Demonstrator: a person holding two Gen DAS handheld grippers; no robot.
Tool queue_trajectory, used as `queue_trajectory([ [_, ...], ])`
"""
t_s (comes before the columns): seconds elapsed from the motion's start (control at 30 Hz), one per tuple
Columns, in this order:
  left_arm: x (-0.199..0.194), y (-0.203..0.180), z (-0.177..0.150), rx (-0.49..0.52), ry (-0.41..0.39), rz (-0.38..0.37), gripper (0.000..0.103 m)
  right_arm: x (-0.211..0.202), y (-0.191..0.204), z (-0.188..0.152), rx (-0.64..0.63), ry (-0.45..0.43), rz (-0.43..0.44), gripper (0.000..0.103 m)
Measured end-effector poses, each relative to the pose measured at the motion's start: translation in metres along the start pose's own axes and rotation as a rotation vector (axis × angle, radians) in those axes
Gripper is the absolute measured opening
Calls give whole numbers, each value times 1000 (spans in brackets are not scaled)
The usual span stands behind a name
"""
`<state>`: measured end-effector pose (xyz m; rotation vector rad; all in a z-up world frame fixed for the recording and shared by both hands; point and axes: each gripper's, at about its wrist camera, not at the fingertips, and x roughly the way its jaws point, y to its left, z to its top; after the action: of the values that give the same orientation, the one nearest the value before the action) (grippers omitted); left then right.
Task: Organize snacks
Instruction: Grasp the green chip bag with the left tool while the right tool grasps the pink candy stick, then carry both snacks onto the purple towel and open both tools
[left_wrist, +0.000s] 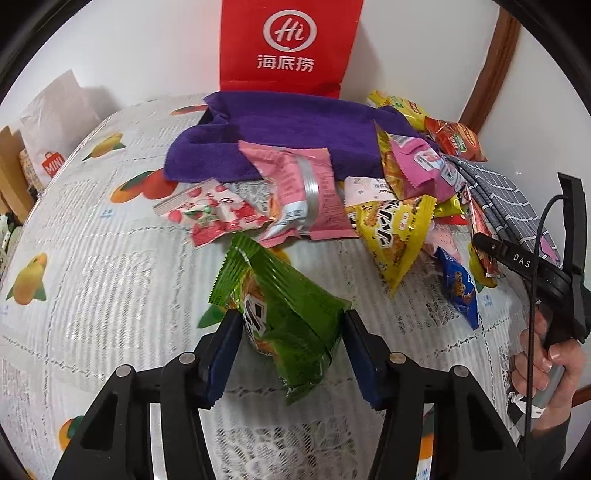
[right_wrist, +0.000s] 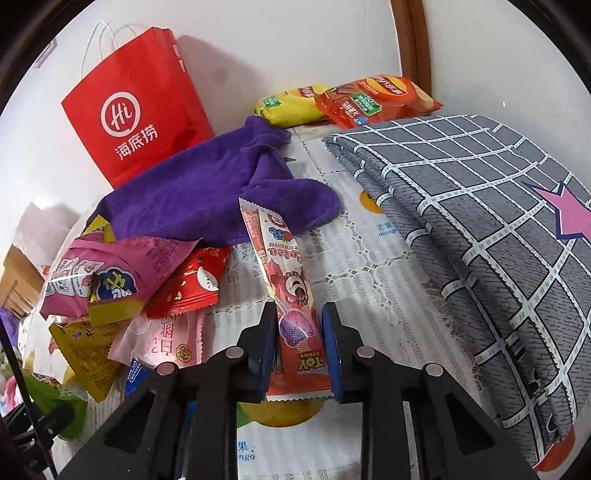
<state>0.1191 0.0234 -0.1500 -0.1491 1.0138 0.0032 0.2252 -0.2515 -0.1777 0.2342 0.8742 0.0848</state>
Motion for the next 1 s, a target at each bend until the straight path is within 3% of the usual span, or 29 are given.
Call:
queue_trajectory([
  [0.17,-11,13,4,-19,-1,-5,53,-5,-2,-4,-2,-6,20,22],
  [0.4,-27,27,23,-17,-37,-3,53,-26,14,-13,-88,-58,-68,22],
  [0.53,-29,34,38,-25,-48,-2,53,-44,24,-8,-110,-78,-53,22],
  [0.63,-30,39,49,-31,-56,-5,53,-59,29,5,-100,-107,-76,22],
  [1.0,-42,63,110,-51,-119,37,53,-108,46,85,-61,-201,27,22],
])
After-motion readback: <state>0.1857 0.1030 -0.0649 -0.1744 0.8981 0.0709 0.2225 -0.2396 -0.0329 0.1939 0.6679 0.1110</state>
